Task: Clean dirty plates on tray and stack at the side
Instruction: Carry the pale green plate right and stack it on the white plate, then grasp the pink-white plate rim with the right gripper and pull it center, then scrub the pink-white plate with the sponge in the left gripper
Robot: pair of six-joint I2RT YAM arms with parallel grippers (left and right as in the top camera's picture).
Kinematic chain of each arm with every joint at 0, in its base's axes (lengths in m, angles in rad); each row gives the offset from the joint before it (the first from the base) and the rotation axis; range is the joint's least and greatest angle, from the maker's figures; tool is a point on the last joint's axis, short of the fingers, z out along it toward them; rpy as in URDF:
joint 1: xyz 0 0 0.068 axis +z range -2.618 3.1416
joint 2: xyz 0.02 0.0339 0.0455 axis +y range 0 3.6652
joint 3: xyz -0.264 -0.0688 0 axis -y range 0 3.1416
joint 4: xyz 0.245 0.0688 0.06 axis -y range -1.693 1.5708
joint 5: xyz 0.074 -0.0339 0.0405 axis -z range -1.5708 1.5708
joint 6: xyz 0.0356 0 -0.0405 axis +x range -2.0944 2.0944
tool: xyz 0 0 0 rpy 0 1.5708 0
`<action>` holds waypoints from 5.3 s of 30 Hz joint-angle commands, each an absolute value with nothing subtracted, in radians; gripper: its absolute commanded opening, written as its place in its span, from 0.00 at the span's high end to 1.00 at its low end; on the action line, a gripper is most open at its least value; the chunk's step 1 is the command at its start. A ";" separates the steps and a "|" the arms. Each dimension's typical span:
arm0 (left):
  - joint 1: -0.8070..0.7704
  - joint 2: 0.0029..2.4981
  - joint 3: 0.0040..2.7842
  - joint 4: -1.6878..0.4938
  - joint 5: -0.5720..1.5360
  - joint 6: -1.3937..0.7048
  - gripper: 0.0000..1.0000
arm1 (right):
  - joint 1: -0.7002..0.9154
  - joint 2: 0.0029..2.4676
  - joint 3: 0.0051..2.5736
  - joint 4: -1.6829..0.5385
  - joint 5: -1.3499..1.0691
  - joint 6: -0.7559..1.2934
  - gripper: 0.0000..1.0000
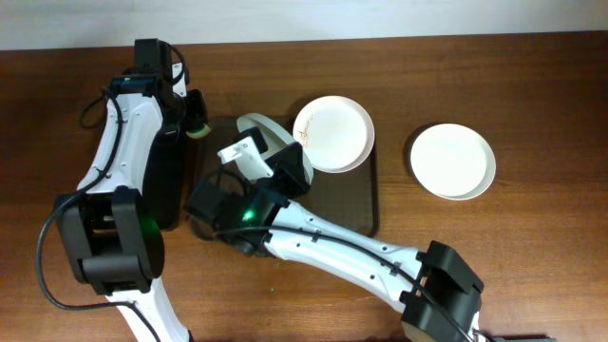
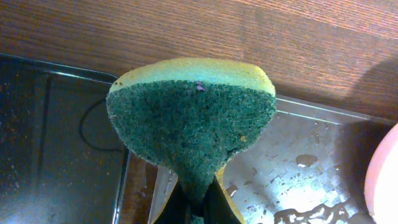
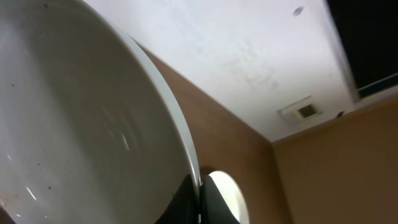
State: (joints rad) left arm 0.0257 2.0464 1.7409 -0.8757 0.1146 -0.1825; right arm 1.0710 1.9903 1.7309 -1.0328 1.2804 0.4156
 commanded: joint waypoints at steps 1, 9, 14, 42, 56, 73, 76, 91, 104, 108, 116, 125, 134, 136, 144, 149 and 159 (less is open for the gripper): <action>0.029 2.054 1.748 -0.876 0.107 -0.173 0.99 | 1.092 1.966 1.752 -1.033 1.392 0.466 0.96; 0.029 2.054 1.748 -0.876 0.107 -0.173 0.99 | 1.013 1.860 1.752 -1.071 1.015 0.567 0.96; 0.029 2.054 1.748 -0.876 0.107 -0.173 0.99 | 0.770 1.732 1.752 -1.107 0.534 0.566 0.96; 0.029 2.054 1.748 -0.870 0.107 -0.174 0.99 | -0.130 1.763 1.380 -0.842 0.081 0.395 0.37; 0.029 2.054 1.748 -0.876 0.107 -0.173 0.99 | 0.336 1.981 1.475 -0.788 0.090 0.761 0.62; 0.027 2.054 1.748 -0.877 0.107 -0.173 0.99 | 0.442 2.136 1.475 -0.778 -0.154 0.764 0.96; 0.027 2.054 1.748 -0.877 0.107 -0.173 0.98 | 0.476 2.130 1.482 -0.786 -0.160 0.723 0.80; 0.027 2.054 1.748 -0.877 0.108 -0.174 0.98 | 0.427 2.228 1.666 -0.777 -0.237 0.345 0.53; 0.027 2.054 1.748 -0.877 0.111 -0.174 0.98 | 0.508 2.248 1.644 -0.782 -0.158 0.562 0.96; 0.024 2.054 1.748 -0.909 0.155 -0.171 0.99 | 0.520 2.248 1.612 -0.789 -0.157 0.690 0.96; -0.118 2.057 1.607 -0.923 0.187 -0.062 0.99 | 0.481 2.248 1.610 -0.789 -0.150 0.719 0.96; -0.196 2.061 1.367 -0.793 0.104 -0.145 0.99 | 0.471 2.248 1.610 -0.776 -0.150 0.719 0.96; -0.267 2.061 1.296 -0.610 0.327 0.068 0.99 | 0.472 2.248 1.610 -0.777 -0.150 0.712 0.96; -0.244 2.061 1.297 -0.547 0.215 -0.100 0.99 | 0.477 2.248 1.610 -0.778 -0.150 0.712 0.96; -0.169 2.061 1.297 -0.526 -0.169 -0.342 0.99 | 0.485 2.248 1.610 -0.777 -0.149 0.711 0.96; -0.170 2.061 1.297 -0.643 0.346 0.099 0.99 | 0.485 2.248 1.610 -0.777 -0.146 0.711 0.96; -0.165 2.061 1.297 -0.286 0.147 -0.146 0.99 | 0.485 2.248 1.610 -0.778 -0.146 0.704 0.96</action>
State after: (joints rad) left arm -0.1696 2.0514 1.2938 -0.3367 0.4011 -0.0570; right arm 0.4831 2.2208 1.6459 -0.7689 -0.2085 0.7036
